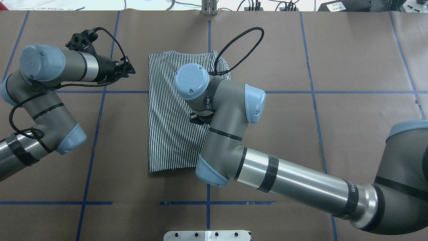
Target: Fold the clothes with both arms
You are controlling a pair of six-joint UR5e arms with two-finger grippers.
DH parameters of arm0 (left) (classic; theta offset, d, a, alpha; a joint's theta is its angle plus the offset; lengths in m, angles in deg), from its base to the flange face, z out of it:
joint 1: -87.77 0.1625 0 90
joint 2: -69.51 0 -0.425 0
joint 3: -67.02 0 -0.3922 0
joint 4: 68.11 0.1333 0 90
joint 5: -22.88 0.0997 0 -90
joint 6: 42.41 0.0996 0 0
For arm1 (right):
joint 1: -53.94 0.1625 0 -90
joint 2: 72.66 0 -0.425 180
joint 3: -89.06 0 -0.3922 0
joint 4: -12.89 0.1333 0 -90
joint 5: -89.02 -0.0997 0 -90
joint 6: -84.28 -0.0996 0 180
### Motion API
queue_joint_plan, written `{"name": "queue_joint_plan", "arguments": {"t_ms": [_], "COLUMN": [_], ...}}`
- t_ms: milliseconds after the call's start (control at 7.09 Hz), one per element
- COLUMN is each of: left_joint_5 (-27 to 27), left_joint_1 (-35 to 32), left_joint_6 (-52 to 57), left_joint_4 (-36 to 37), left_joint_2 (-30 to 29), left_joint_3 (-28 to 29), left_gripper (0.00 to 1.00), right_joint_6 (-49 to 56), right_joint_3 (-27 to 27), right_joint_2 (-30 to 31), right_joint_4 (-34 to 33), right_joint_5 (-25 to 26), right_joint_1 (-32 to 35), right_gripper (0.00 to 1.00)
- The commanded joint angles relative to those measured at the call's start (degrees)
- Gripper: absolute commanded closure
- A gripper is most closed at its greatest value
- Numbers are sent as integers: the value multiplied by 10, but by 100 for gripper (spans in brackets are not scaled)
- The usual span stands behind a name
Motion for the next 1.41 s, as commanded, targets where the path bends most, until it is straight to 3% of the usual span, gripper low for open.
{"name": "queue_joint_plan", "arguments": {"t_ms": [0,846,987,1128,1269], "left_joint_5": [0,1,1,-1,-2], "left_joint_1": [2,4,4,4,4], "left_joint_6": [0,0,0,0,0], "left_joint_4": [0,0,0,0,1], "left_joint_2": [0,0,0,14,25], "left_joint_3": [0,0,-1,-21,-37], "left_gripper": [63,63,63,63,63], "right_joint_6": [3,2,2,13,13], "right_joint_3": [-70,-102,-102,-97,-95], "right_joint_2": [-37,-47,-47,-47,-51], "right_joint_4": [22,21,21,20,20], "right_joint_5": [1,0,0,-5,-6], "right_joint_1": [11,3,2,3,3], "right_gripper": [58,60,65,100,100]}}
